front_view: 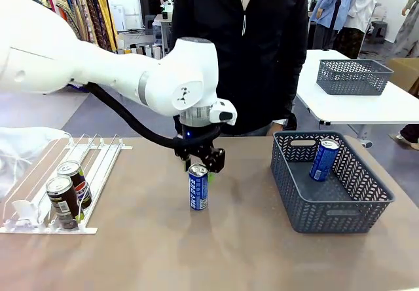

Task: Retrieve and store the cans from the dispenser.
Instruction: Pick up the last remaining can from one row of the Automatic Can Dispenser and place it in the middle of the table.

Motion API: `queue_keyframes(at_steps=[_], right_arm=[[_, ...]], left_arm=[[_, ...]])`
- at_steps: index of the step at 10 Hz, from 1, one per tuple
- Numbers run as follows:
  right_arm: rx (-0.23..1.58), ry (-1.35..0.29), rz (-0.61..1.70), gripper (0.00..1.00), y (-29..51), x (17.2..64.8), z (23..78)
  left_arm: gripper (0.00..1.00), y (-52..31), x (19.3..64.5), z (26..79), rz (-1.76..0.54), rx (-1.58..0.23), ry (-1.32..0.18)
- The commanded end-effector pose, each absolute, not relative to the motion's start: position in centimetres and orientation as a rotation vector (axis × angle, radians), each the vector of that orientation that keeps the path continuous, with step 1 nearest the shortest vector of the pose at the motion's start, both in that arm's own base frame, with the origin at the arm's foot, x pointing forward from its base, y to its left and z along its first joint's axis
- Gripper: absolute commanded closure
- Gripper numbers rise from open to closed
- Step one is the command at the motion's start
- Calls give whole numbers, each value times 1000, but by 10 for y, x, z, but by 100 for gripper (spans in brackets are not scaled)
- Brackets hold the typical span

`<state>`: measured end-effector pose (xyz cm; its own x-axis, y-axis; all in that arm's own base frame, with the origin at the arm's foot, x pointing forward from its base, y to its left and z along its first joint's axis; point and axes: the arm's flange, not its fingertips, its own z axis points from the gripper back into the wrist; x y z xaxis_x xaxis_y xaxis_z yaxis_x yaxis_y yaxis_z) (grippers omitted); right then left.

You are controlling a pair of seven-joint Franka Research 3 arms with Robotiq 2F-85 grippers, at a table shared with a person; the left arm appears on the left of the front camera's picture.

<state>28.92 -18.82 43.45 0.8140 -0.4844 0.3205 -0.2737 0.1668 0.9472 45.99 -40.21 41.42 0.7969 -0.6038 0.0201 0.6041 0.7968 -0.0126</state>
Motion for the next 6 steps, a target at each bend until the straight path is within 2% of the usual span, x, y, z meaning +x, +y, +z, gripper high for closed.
queue_keyframes(at_steps=[1, 4, 6], right_arm=[[1430, -659, -160, 0, -189, 289, 439], [1430, -659, -160, 0, -189, 289, 439], [1430, -659, -160, 0, -189, 289, 439]], left_arm=[[0, -378, 447, 461, -597, -68, -85], [0, -300, 422, 560, -538, -164, -136], [0, -188, 421, 611, -442, -379, -159]])
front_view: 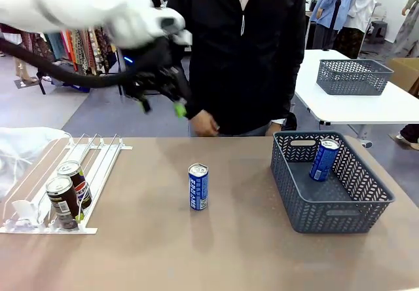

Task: Retrieve and store the cans from the dispenser.
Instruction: Pick up the last remaining can from one row of the Automatic Can Dispenser and place it in the middle of the table.

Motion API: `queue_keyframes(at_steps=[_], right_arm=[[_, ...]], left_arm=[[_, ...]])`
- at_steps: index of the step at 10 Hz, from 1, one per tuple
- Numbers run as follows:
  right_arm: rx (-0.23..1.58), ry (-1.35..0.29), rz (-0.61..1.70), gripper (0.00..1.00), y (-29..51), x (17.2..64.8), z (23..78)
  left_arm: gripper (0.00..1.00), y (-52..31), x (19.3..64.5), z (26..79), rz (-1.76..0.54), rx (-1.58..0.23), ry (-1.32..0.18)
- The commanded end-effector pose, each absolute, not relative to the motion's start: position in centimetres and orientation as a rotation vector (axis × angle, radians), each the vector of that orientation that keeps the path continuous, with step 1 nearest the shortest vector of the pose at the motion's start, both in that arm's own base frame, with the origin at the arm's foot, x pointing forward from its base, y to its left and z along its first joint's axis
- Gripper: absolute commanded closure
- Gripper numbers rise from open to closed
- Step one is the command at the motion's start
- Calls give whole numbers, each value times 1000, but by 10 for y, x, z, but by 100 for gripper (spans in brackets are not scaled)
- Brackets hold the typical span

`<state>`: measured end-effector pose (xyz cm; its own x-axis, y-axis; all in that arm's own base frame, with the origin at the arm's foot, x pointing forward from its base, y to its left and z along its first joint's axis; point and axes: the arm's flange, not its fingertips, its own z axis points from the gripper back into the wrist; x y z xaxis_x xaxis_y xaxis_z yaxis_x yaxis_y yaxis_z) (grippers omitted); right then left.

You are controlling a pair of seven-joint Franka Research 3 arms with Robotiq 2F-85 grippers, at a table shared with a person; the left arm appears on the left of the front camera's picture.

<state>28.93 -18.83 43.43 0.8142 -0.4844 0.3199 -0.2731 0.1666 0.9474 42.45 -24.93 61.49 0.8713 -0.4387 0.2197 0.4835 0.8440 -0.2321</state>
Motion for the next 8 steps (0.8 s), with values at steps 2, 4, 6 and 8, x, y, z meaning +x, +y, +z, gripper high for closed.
queue_keyframes(at_steps=[2, 4, 6, 8], right_arm=[[1430, -659, -160, 0, -189, 289, 439], [1430, -659, -160, 0, -189, 289, 439], [1430, -659, -160, 0, -189, 289, 439], [1430, -659, -160, 0, -189, 289, 439]], left_arm=[[0, -55, 410, 623, -247, -634, -245], [0, 71, 379, 584, -49, -929, -305], [0, 146, 351, 526, 135, -1128, -343], [0, 178, 331, 487, 218, -1235, -343]])
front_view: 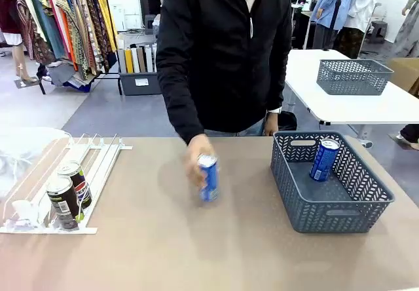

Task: Retrieve and store the cans from the dispenser.
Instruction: Pick up the last remaining can from one row of the Automatic Can Dispenser and place it in the middle of the table, then pick up one can from the Automatic Can Dispenser and place it in the middle of the table.

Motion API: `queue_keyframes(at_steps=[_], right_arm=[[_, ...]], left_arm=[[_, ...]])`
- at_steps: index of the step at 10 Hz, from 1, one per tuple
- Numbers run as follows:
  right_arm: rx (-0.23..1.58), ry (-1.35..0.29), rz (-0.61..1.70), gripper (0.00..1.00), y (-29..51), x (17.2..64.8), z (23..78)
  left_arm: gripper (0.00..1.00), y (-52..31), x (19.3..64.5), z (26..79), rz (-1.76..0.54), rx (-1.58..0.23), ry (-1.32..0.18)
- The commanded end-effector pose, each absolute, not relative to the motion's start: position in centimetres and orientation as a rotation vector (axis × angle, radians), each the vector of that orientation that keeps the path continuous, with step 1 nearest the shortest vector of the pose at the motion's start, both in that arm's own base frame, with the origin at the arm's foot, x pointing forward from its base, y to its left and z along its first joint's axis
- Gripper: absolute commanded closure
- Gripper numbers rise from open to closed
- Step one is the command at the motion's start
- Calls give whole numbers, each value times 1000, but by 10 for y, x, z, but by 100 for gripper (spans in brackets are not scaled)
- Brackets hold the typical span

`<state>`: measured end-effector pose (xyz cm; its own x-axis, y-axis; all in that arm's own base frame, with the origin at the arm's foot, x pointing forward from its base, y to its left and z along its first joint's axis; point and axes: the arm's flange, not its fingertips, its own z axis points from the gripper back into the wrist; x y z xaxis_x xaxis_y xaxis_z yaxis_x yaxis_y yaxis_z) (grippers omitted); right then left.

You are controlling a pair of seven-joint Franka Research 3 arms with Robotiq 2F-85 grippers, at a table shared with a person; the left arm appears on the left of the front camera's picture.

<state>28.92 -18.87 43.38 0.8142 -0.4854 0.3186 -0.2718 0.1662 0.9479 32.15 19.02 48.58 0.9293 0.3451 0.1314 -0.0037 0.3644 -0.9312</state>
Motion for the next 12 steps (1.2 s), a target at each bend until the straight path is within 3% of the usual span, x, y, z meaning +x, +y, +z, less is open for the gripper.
queue_keyframes(at_steps=[1, 12], right_arm=[[1430, -659, -160, 0, -189, 289, 439], [1430, -659, -160, 0, -189, 289, 439]], left_arm=[[0, 179, 329, 477, 224, -1205, -313], [0, 190, 321, 486, 230, -1182, -329]])
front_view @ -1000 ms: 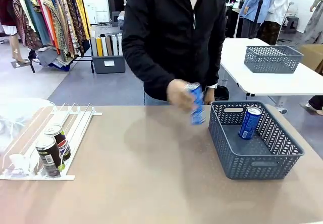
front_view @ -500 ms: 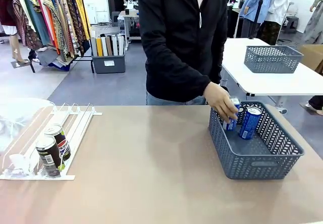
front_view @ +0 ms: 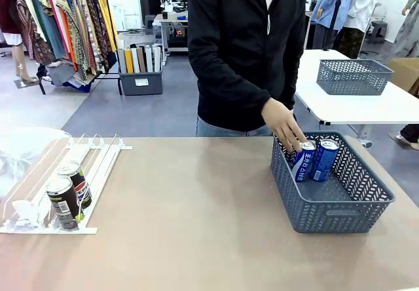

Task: Retrieve and store the cans from the dispenser.
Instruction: Pick up one can from the Automatic Can Dispenser and place it in the middle of the table.

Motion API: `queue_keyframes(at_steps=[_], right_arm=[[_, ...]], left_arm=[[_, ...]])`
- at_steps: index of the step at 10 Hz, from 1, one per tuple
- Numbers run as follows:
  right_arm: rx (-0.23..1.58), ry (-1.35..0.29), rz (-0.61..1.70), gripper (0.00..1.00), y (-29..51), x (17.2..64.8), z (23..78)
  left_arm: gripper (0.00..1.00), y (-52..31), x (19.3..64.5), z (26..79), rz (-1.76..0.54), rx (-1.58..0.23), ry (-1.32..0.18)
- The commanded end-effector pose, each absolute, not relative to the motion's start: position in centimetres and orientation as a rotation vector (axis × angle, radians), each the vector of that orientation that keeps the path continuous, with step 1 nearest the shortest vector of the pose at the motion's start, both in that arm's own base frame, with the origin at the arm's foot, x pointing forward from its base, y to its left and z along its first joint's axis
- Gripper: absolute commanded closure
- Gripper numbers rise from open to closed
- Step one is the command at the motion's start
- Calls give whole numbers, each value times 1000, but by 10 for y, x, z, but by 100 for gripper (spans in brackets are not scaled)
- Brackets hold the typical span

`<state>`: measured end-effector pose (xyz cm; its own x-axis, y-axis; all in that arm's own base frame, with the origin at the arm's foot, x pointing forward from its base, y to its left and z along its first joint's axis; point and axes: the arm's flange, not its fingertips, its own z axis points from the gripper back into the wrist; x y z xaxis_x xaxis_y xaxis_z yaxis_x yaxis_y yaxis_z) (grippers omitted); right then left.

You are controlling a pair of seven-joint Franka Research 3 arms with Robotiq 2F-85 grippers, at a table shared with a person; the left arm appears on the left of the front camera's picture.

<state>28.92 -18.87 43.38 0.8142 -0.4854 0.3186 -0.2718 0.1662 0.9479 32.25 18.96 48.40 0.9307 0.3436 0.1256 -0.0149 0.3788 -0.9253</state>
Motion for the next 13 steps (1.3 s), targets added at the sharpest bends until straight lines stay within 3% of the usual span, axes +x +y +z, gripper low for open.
queue_keyframes(at_steps=[1, 2, 3, 7, 11, 13], right_arm=[[1430, -659, -160, 0, -189, 289, 439], [1430, -659, -160, 0, -189, 289, 439], [1430, -659, -160, 0, -189, 289, 439], [1430, -659, -160, 0, -189, 289, 439], [1430, -659, -160, 0, -189, 289, 439], [1430, -659, -160, 0, -189, 289, 439]], left_arm=[[0, 190, 321, 486, 230, -1182, -329], [0, 190, 322, 484, 234, -1165, -321], [0, 176, 326, 495, 248, -1039, -273], [0, 95, 362, 532, 13, -662, -65], [0, 16, 389, 507, -45, -368, 144], [0, -16, 391, 479, -19, -268, 162]])
